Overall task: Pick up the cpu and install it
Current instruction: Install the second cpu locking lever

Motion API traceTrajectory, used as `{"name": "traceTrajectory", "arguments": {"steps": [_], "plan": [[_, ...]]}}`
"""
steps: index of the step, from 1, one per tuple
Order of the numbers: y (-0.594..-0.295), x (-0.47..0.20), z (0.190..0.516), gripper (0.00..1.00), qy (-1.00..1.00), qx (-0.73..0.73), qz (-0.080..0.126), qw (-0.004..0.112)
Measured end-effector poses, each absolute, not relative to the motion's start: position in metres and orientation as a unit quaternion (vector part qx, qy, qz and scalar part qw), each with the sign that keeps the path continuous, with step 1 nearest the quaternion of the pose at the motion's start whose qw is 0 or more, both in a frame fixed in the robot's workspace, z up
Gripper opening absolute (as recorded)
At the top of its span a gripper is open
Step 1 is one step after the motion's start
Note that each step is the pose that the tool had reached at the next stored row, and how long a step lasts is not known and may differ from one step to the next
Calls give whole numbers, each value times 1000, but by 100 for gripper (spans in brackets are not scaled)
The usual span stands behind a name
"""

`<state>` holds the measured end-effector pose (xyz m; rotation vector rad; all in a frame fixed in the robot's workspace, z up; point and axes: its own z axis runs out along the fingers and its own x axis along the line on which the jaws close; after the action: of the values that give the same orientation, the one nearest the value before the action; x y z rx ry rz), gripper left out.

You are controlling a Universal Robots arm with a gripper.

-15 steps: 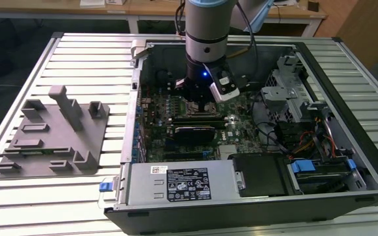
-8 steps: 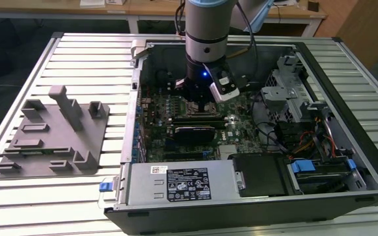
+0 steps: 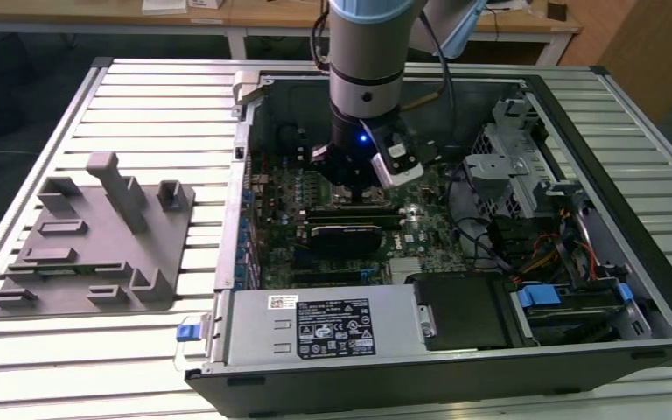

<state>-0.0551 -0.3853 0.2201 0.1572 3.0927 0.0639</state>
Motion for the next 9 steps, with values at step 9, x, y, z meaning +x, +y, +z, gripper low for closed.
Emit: {"name": "traceTrajectory", "arguments": {"steps": [9], "plan": [[-386, -64, 213, 11, 998, 51, 23, 21]]}}
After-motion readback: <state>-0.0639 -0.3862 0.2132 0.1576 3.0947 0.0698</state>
